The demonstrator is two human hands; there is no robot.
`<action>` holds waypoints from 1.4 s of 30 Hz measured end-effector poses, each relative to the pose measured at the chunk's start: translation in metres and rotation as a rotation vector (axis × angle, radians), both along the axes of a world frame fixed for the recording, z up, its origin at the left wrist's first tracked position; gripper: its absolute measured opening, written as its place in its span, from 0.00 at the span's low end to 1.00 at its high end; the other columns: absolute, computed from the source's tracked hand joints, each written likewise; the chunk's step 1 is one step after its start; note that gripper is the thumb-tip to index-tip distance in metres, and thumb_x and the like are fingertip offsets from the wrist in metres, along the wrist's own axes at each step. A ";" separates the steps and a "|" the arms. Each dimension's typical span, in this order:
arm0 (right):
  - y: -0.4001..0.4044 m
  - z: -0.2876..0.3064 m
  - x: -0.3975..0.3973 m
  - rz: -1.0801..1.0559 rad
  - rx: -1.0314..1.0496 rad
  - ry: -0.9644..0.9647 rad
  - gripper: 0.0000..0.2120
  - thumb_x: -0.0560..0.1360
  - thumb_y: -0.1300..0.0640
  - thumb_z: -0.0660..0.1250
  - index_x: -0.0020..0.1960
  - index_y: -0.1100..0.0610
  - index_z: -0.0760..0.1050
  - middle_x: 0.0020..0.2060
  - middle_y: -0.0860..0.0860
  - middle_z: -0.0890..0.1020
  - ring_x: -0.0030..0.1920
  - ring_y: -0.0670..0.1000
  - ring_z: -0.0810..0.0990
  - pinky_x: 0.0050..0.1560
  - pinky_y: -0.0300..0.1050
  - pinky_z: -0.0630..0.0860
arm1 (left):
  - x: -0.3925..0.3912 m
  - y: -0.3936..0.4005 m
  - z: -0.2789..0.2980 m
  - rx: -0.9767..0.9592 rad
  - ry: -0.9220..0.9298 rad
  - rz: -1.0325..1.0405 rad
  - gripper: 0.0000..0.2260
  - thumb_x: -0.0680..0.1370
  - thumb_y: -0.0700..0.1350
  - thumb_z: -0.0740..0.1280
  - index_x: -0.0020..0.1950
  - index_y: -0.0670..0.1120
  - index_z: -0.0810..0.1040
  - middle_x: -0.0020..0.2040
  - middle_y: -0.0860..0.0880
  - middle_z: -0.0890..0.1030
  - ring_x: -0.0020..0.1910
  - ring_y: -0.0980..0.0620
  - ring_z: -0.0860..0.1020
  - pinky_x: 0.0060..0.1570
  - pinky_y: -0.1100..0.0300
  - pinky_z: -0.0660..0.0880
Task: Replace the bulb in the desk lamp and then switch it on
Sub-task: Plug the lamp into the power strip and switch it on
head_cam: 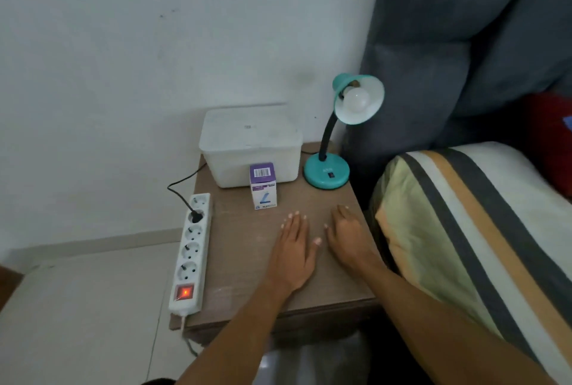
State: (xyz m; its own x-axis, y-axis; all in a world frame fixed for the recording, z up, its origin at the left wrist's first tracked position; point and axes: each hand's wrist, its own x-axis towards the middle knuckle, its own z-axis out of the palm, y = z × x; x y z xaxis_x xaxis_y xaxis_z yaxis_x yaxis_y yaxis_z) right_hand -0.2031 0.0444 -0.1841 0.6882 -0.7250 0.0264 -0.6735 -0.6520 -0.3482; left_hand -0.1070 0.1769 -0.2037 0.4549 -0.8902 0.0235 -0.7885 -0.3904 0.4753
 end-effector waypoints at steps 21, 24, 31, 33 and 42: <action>-0.109 -0.050 0.052 0.131 -0.134 -0.042 0.30 0.82 0.49 0.46 0.79 0.63 0.56 0.77 0.62 0.60 0.78 0.59 0.57 0.77 0.57 0.58 | 0.083 -0.125 -0.032 0.002 -0.142 -0.128 0.29 0.86 0.58 0.44 0.83 0.47 0.43 0.81 0.51 0.39 0.82 0.53 0.40 0.81 0.55 0.42; -0.109 -0.052 0.052 0.128 -0.168 -0.060 0.29 0.82 0.49 0.48 0.78 0.62 0.57 0.77 0.61 0.61 0.78 0.58 0.57 0.77 0.56 0.57 | 0.084 -0.126 -0.034 -0.014 -0.155 -0.138 0.28 0.86 0.58 0.44 0.83 0.46 0.44 0.82 0.50 0.41 0.82 0.53 0.41 0.80 0.57 0.40; -0.110 -0.055 0.052 0.119 -0.209 -0.126 0.26 0.81 0.54 0.57 0.76 0.62 0.63 0.73 0.63 0.67 0.75 0.62 0.65 0.75 0.54 0.59 | 0.083 -0.126 -0.036 -0.057 -0.111 -0.129 0.32 0.84 0.59 0.43 0.83 0.42 0.51 0.84 0.45 0.49 0.82 0.52 0.44 0.82 0.53 0.44; -0.110 -0.055 0.052 0.128 -0.212 -0.127 0.26 0.80 0.54 0.57 0.76 0.62 0.62 0.73 0.63 0.68 0.75 0.62 0.65 0.75 0.54 0.60 | 0.083 -0.126 -0.035 -0.064 -0.103 -0.126 0.32 0.84 0.59 0.42 0.83 0.41 0.52 0.83 0.44 0.50 0.83 0.51 0.45 0.82 0.53 0.44; -0.109 -0.054 0.052 0.119 -0.199 -0.147 0.27 0.80 0.53 0.58 0.77 0.61 0.61 0.75 0.63 0.66 0.76 0.61 0.62 0.76 0.55 0.59 | 0.084 -0.129 -0.038 -0.093 -0.112 -0.107 0.31 0.85 0.58 0.45 0.83 0.41 0.55 0.83 0.43 0.54 0.83 0.49 0.49 0.82 0.51 0.49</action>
